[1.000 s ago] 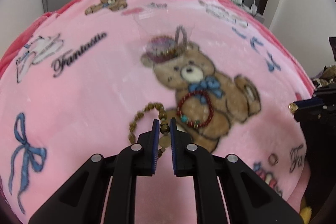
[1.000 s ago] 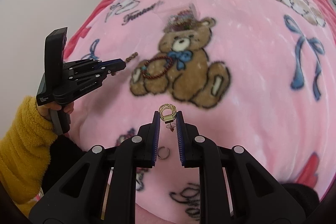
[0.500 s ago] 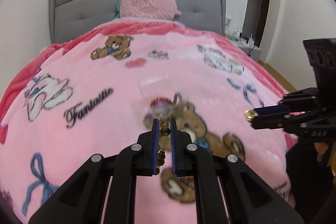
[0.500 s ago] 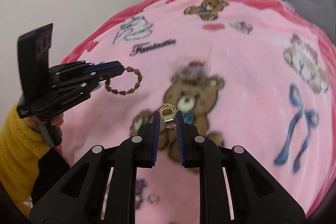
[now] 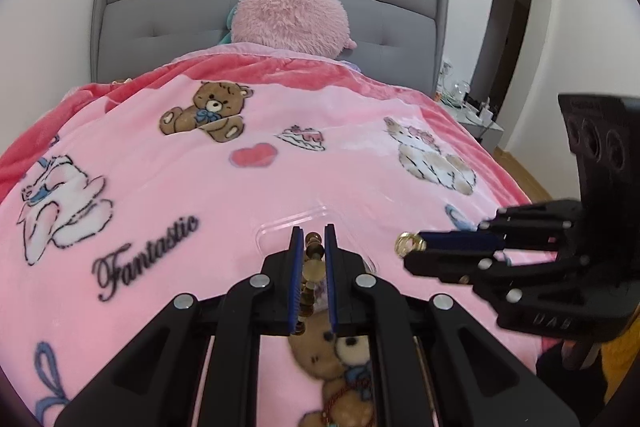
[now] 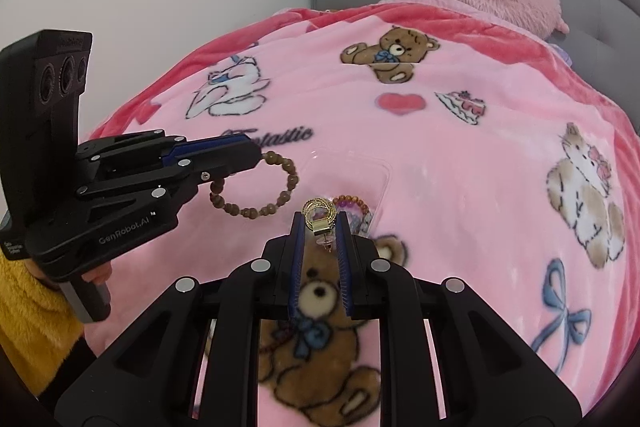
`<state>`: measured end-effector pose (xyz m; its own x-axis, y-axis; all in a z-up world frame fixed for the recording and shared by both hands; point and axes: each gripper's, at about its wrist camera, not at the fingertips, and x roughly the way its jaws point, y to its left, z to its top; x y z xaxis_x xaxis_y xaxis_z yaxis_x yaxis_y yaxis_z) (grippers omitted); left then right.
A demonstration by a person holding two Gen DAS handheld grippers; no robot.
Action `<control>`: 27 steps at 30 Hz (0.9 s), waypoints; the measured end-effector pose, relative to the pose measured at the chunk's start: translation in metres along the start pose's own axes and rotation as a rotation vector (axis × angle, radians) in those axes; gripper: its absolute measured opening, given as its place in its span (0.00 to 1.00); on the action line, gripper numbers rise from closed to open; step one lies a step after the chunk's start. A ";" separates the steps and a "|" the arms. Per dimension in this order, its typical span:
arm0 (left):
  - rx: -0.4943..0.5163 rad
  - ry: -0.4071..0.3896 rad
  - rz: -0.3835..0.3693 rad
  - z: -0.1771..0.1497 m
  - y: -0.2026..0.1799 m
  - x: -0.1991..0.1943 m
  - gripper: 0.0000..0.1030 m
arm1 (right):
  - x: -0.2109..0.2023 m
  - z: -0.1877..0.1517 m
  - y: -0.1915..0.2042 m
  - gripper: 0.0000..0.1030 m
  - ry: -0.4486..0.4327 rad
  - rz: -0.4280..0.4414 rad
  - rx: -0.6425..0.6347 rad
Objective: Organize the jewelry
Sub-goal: 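Lift the wooden bracelet and gold ring and carry both over the clear box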
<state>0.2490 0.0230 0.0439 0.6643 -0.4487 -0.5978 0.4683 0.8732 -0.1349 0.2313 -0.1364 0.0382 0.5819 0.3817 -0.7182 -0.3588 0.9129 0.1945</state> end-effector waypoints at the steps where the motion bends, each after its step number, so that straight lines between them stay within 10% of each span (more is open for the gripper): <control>1: -0.011 -0.002 -0.004 0.001 0.001 0.003 0.10 | 0.004 0.000 0.000 0.15 0.005 -0.004 0.003; 27: -0.096 0.072 -0.028 -0.034 0.019 0.062 0.10 | 0.075 -0.008 -0.011 0.16 0.113 -0.033 0.064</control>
<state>0.2793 0.0187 -0.0225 0.6062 -0.4615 -0.6477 0.4264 0.8761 -0.2252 0.2729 -0.1190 -0.0226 0.5051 0.3363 -0.7949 -0.2913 0.9334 0.2098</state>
